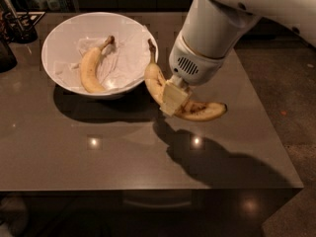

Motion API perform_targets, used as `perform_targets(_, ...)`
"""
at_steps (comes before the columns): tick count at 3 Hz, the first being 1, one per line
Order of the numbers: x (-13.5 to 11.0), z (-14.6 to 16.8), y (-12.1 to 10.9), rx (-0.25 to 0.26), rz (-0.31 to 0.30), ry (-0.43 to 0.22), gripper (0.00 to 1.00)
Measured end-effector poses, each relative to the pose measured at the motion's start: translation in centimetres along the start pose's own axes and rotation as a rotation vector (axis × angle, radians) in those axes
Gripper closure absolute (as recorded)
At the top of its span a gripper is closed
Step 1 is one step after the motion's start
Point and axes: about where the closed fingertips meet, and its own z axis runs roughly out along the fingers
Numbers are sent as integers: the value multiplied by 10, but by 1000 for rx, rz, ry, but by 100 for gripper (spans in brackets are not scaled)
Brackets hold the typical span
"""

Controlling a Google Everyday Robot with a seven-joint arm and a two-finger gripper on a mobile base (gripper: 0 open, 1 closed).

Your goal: Pick banana from white bowl

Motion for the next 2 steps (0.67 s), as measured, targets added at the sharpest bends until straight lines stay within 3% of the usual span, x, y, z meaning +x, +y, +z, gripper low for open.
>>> perform_targets(2,48,-3,18,17,136,21,100)
